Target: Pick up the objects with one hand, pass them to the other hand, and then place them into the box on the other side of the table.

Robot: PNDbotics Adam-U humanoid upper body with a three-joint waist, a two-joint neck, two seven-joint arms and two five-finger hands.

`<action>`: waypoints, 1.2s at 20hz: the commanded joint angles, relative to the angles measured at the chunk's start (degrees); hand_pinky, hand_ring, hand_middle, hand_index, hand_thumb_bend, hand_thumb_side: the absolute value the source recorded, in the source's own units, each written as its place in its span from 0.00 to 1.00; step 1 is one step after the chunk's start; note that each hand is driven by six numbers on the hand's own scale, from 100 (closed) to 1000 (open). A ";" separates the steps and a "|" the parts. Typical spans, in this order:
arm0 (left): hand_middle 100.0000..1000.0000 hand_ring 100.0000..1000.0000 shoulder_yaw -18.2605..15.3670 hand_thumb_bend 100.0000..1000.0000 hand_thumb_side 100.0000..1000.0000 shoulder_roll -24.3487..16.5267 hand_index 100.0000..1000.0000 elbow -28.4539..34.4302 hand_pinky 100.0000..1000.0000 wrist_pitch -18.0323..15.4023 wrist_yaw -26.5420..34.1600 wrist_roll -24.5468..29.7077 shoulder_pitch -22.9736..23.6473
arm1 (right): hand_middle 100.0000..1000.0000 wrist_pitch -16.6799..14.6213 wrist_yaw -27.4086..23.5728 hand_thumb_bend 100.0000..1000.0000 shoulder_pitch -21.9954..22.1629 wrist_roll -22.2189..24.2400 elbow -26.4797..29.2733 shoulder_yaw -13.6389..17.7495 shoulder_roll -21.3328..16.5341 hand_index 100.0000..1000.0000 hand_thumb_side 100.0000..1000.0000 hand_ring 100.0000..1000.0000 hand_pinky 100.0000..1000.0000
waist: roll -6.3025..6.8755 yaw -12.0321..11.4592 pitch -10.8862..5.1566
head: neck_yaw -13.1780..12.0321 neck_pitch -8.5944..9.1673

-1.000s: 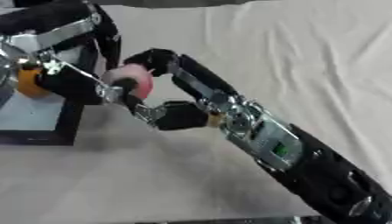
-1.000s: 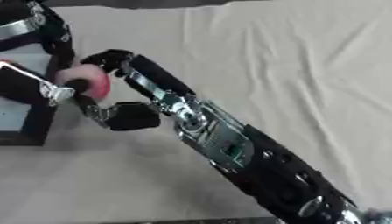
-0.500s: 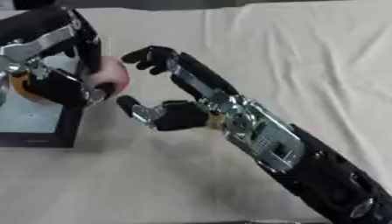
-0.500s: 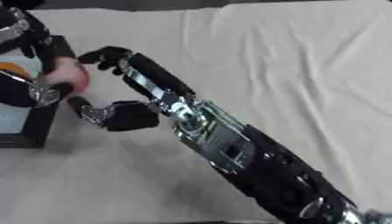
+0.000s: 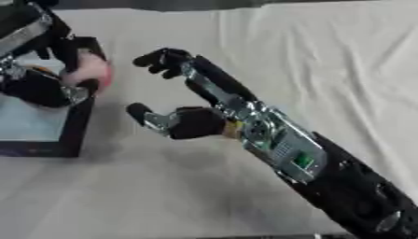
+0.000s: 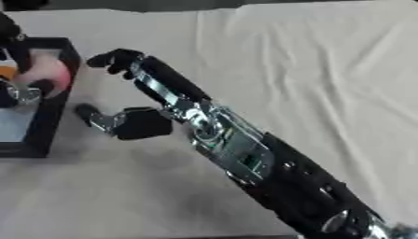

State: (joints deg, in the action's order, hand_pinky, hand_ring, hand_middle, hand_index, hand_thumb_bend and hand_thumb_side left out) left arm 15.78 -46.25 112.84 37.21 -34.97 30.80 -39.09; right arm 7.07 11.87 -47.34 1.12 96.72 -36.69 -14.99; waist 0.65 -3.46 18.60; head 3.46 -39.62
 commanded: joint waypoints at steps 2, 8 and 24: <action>0.39 0.53 -4.00 0.25 0.00 -2.66 0.32 -2.56 0.56 2.54 0.66 -3.20 0.73 | 0.82 0.01 0.21 0.28 -0.72 -0.38 0.50 0.90 -0.90 0.84 0.46 0.82 0.80 | 0.90 -0.16 -1.51 | -1.14 0.74; 0.39 0.52 -7.48 0.24 0.00 -3.50 0.32 -7.83 0.55 4.22 3.12 -8.41 2.97 | 0.82 0.13 0.11 0.28 -0.82 -0.76 0.66 1.43 -1.23 0.84 0.46 0.83 0.80 | 0.59 -0.22 -1.54 | -3.02 1.14; 0.64 0.72 -10.83 0.55 0.18 -3.82 0.77 -21.44 0.74 3.72 6.39 -12.73 5.85 | 0.81 0.83 -0.57 0.28 -1.48 -2.28 2.23 3.56 -2.34 0.84 0.45 0.82 0.80 | -0.76 -0.35 -1.70 | -6.59 2.26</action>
State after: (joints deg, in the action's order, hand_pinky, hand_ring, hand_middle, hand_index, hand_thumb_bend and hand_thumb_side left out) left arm 6.19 -47.99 91.70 41.21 -28.28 18.39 -32.71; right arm 7.86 11.46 -47.88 -0.84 97.57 -33.92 -16.46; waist 0.34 -3.64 18.60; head -2.89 -38.09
